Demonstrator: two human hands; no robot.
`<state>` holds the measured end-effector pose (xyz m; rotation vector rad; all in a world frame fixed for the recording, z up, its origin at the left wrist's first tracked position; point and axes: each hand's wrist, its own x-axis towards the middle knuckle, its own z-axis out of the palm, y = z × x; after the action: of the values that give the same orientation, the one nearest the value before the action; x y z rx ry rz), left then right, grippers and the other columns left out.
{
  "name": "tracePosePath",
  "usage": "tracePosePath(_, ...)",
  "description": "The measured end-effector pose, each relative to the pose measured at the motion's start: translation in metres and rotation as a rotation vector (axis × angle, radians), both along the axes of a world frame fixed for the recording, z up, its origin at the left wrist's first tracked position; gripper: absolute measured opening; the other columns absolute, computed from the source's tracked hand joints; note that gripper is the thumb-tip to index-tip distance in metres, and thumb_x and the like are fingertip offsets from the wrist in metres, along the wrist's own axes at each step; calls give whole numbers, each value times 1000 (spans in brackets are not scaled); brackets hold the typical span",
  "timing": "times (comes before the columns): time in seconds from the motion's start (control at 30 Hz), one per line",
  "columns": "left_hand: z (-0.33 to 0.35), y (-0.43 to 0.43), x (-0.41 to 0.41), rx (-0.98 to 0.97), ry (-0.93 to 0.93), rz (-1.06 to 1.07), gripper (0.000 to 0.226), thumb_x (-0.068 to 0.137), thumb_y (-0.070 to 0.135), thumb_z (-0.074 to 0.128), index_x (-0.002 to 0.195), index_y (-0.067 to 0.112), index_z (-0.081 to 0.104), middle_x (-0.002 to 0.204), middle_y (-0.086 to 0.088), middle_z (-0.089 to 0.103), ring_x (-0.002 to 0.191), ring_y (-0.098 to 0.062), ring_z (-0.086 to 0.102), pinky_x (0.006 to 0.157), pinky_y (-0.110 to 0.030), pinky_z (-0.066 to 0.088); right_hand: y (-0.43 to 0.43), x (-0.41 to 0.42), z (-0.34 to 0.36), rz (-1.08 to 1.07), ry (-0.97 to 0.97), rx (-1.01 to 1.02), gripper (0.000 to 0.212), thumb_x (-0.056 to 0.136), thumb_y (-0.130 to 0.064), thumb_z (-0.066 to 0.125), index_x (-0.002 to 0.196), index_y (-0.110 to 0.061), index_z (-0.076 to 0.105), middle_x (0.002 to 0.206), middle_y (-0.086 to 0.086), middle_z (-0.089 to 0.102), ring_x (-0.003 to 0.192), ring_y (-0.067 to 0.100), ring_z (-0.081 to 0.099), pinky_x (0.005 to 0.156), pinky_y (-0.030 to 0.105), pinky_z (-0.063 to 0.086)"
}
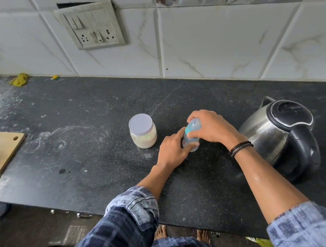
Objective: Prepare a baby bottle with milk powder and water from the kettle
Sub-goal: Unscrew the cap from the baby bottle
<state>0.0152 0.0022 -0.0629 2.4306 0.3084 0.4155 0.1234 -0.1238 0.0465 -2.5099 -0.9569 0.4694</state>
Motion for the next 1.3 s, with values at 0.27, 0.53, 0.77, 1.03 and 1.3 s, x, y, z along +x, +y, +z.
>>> tracePosePath(0.27,3,-1,-1,0,7,-19,68,94,66,56,146,23,49,111,-1,74,90,-21,66,85,-40,51,-14,8,17,-21,82,72,43,81,-31,85,119,-32,64,119,-6,63,98,16,62,72,25,50)
tracePosePath(0.53,6,-1,-2,-52,39,-20,67,95,61,61,149,24,48,130,1,70,104,-21,68,93,-43,53,-26,20,24,-140,79,97,43,81,-27,83,119,-31,64,123,-2,65,103,22,61,83,34,48)
tracePosePath(0.77,7,-2,-2,-69,50,-7,68,94,62,62,149,24,48,131,0,70,107,-23,67,94,-45,54,-27,26,5,-208,33,30,46,84,-21,81,126,-28,63,123,2,64,95,21,55,78,30,40)
tracePosePath(1.03,4,0,-1,-34,55,2,67,94,58,65,147,20,50,120,-7,73,99,-31,67,90,-47,51,-23,25,-27,-140,-46,-139,49,84,-9,81,128,-23,66,129,9,63,114,35,63,88,39,49)
tracePosePath(1.3,6,-1,-2,-74,85,-5,68,94,58,66,148,21,49,126,-5,71,105,-27,67,93,-47,51,-23,19,-47,-85,-92,-207,45,88,-8,77,128,-21,63,128,8,63,113,34,62,85,42,51)
